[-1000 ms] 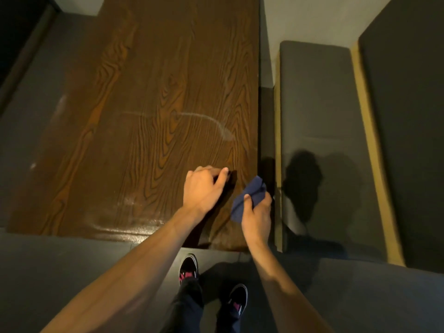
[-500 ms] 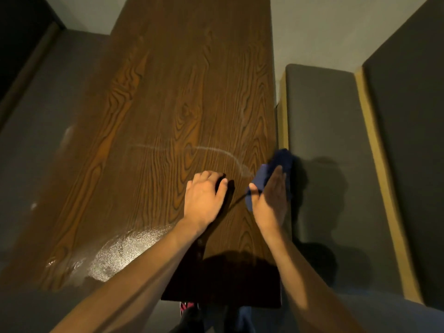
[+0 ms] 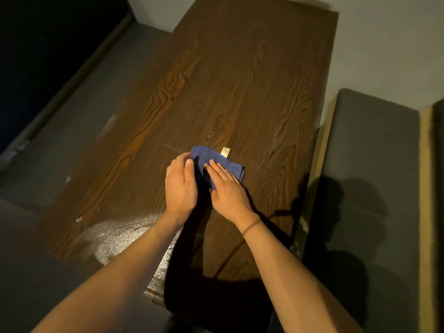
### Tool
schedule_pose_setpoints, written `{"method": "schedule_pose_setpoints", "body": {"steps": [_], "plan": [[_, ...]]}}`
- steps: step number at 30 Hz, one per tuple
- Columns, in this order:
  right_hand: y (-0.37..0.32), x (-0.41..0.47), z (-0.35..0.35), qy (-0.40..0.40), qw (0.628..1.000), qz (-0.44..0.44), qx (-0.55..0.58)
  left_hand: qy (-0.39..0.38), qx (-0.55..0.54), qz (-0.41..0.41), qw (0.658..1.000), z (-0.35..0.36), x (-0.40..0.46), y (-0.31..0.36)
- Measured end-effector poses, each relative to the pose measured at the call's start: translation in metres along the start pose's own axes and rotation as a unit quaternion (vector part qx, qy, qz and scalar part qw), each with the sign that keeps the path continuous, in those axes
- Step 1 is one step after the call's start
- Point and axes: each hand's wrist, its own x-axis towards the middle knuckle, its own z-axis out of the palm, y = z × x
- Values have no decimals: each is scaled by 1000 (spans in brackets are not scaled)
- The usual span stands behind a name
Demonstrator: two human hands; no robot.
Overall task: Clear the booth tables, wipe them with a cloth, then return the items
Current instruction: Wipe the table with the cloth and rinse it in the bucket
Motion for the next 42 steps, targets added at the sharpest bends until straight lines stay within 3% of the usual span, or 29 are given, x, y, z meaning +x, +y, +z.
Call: {"method": "schedule_pose_setpoints", "body": {"steps": [4,11,21,26,31,33,38,42], "plan": [[19,-22,1,84,995,44,-19,16,13,-62,998,-11,5,-5],[7,16,1,152,958,238,-52,2,42,-81,996,-36,25,-33],[-88,116,56,107,975,176,-80,-2,39,-90,995,-113,102,-85],[-153,167,100,93,988,75,-99,4,69,-82,994,-162,154,-115],[-145,164,111,109,983,-2,-150,-1,51,-108,993,-181,202,-130],[-129,174,107,144,977,16,-156,-22,31,-126,991,-179,217,-131],[-100,251,76,198,956,182,-115,-101,-14,-204,974,-177,240,-144],[-102,325,70,166,968,159,-100,-89,-53,-248,963,-186,252,-162]]}}
